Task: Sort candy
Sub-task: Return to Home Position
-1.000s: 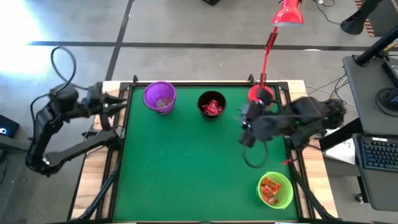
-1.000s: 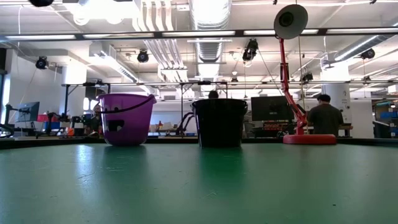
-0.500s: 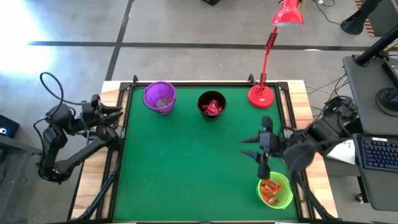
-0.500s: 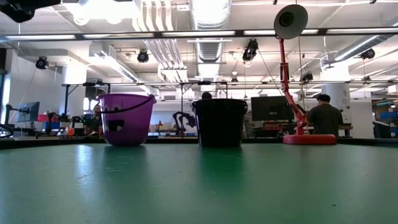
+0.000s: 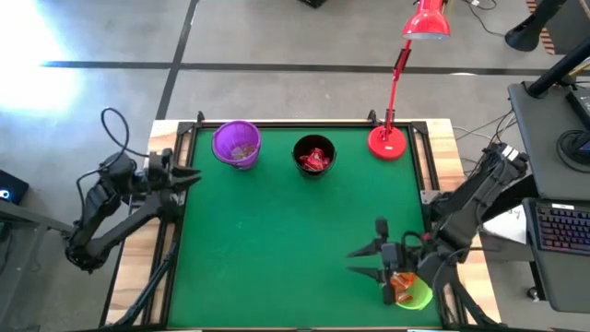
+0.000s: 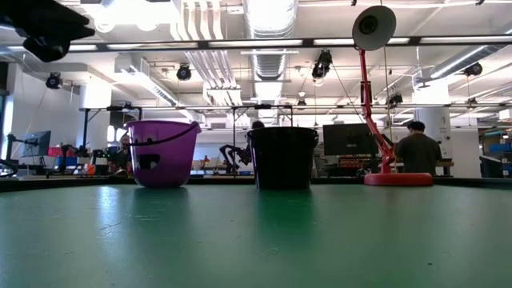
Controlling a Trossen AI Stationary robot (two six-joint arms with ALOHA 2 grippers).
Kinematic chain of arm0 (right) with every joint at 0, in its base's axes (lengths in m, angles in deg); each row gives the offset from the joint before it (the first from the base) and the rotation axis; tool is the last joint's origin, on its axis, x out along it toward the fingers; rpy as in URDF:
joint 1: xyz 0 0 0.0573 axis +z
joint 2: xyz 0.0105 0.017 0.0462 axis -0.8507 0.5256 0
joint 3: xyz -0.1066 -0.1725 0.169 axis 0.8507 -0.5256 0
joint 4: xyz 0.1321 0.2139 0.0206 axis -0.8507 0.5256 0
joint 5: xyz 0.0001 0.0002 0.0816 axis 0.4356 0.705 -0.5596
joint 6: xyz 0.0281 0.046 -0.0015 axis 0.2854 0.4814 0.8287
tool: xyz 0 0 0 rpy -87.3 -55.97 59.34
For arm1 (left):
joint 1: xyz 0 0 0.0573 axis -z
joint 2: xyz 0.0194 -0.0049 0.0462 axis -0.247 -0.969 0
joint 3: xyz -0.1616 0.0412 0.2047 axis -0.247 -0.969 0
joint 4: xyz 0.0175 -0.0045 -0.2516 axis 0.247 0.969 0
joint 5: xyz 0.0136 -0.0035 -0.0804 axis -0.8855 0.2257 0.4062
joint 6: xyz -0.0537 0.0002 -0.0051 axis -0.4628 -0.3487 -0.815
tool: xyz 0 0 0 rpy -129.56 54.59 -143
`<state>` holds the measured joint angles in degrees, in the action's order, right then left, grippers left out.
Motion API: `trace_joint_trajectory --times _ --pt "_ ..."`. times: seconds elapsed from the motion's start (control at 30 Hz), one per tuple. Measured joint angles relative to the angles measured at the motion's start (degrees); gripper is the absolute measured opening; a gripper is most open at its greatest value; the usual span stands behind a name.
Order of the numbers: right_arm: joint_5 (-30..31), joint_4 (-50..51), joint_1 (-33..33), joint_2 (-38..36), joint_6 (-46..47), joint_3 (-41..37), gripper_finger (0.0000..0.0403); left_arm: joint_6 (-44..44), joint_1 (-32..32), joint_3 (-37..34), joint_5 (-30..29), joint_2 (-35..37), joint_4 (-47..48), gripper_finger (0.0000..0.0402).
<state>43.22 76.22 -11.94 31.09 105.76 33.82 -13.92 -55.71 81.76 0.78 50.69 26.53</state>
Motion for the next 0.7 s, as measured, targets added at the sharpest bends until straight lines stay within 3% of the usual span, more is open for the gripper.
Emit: trace_joint_trajectory --times 0.2,0.37,0.53,0.7 --pt "1.9 -14.5 -0.2 0.1 9.5 -12.6 0.0128 -0.6 0.0 0.5 1.4 -0.1 -1.9 0.0089" --pt "6.7 -14.5 -0.2 0.0 25.0 -19.1 0.0128 -2.4 0.0 0.6 -0.5 -0.1 -2.0 0.0089" --pt "0.5 -14.4 -0.2 0.2 33.9 -23.1 0.0128 -7.6 0.0 -0.1 -7.3 -0.1 -1.9 0.0089" --pt "-3.8 -14.9 -0.2 0.0 50.9 -23.9 0.0128 -12.7 0.0 -1.3 -11.8 -0.1 -1.9 0.0089"
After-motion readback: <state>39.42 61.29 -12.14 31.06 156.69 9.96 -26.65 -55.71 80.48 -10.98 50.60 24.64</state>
